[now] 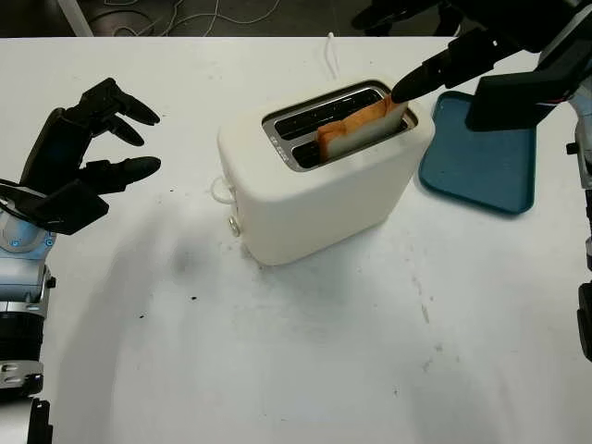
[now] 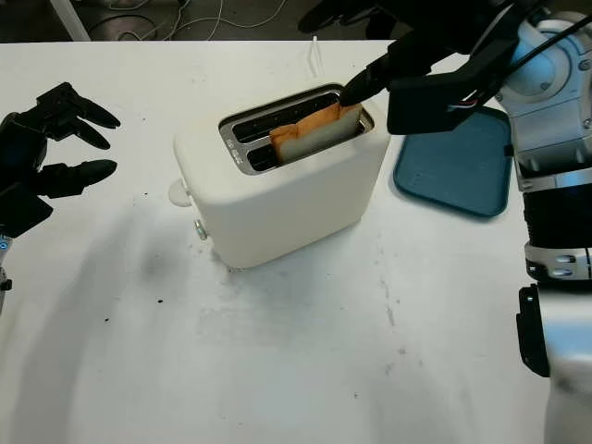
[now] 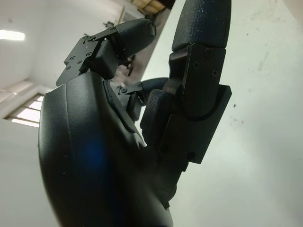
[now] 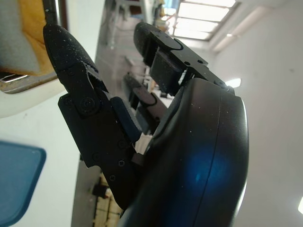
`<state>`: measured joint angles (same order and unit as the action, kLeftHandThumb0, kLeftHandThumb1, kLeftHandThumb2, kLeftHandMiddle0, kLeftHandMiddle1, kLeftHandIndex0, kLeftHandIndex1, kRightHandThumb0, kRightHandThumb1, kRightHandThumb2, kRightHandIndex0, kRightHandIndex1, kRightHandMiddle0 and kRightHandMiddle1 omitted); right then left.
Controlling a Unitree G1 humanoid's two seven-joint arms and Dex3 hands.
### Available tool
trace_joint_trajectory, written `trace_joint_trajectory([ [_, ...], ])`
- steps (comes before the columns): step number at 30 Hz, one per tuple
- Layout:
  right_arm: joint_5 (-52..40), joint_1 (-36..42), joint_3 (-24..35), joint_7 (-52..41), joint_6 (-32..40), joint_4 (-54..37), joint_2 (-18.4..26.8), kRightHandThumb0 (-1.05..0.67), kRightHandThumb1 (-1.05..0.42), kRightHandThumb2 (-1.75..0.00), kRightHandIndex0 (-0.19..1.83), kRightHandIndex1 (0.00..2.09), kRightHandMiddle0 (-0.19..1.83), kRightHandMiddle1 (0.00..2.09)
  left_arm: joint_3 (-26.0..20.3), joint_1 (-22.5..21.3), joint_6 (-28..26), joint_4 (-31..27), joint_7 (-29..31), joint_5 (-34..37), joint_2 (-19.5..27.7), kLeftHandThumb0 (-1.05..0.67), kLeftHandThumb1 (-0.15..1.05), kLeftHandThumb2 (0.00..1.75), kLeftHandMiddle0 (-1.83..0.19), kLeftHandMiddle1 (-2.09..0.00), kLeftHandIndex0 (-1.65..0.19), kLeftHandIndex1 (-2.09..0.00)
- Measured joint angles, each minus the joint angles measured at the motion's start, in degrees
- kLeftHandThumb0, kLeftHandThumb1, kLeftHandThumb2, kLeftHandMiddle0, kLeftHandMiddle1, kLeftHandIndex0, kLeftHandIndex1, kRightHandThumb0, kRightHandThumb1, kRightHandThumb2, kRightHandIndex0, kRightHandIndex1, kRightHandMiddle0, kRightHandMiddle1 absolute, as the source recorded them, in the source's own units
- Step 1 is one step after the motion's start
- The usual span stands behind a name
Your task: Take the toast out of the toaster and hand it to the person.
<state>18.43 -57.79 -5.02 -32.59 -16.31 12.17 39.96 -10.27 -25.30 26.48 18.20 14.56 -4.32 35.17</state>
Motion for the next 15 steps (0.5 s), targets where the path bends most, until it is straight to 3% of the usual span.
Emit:
trace_joint_trajectory([
  [6,0.3,0.0,-0.2,-1.2,0.5,-1.1,0.2,-0.82,-0.71,-0.01,0.95,0.16,0.79,0.00,0.0,0.0,0.0,0.0,0.0,0.0,0.0,-1.05,0.92,0.26,-0.44,-1.38,-0.32,-1.28],
  [8,0.3,0.0,-0.7,-2.5,0.6,-1.5,0.5,-0.84,-0.73,-0.01,0.85,0.14,0.77,0.00,0.0,0.0,0.0,0.0,0.0,0.0,0.0,-1.05,0.92,0.26,-0.43,-1.38,-0.31,-1.28],
  [15,0.4,0.0,-2.4,-6.1,2.2,-3.6,0.6,-0.82,-0.73,-0.01,0.81,0.15,0.74,0.00,-0.2,0.0,0.0,0.0,0.0,0.0,0.0,-1.05,0.92,0.26,-0.43,-1.38,-0.31,-1.28],
])
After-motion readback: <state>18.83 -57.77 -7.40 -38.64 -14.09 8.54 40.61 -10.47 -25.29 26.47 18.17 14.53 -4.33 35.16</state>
